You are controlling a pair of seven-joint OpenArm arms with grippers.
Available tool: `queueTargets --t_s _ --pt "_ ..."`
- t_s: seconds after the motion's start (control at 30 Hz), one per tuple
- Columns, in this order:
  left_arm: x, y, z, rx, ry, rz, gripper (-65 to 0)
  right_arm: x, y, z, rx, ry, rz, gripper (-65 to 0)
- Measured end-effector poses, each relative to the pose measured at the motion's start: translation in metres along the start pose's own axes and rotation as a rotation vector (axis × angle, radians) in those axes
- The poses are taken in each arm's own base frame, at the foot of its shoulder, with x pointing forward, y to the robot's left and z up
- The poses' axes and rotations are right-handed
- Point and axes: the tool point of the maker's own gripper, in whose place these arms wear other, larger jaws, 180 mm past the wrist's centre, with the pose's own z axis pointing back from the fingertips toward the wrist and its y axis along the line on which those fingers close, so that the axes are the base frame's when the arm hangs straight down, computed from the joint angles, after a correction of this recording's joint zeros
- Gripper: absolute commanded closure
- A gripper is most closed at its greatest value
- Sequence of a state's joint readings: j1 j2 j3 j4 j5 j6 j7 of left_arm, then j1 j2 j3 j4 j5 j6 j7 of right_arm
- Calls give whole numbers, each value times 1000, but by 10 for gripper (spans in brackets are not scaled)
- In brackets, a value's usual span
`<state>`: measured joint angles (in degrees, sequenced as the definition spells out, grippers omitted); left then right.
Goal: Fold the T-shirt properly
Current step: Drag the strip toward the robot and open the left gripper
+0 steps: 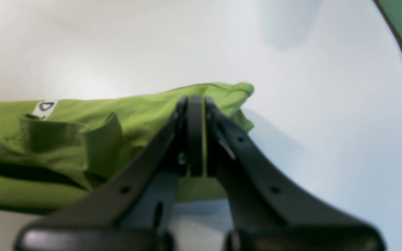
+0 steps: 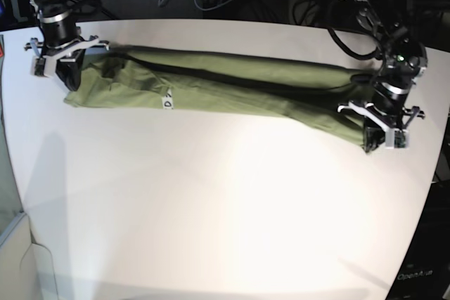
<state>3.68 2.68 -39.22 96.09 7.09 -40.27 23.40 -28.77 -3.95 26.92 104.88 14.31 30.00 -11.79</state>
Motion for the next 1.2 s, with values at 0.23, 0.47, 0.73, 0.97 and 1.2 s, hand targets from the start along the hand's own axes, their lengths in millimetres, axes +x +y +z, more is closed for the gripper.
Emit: queueTargets --t_s 0.23,0.47,0.73,0.97,1.2 --pt "-30 12 18 27 71 -4 -16 0 0 0 0 0 0 -9" --pt "-62 12 37 20 156 -18 -16 5 0 -4 0 -18 -3 -9" --pt "-81 9 50 10 201 -19 -16 1 0 -5 -1 -9 -11 -9" --pt "-93 8 56 7 231 -17 -22 2 0 -6 0 -12 -11 -9" --pt "-107 13 62 29 303 -79 -277 7 0 -10 1 -26 -13 -9"
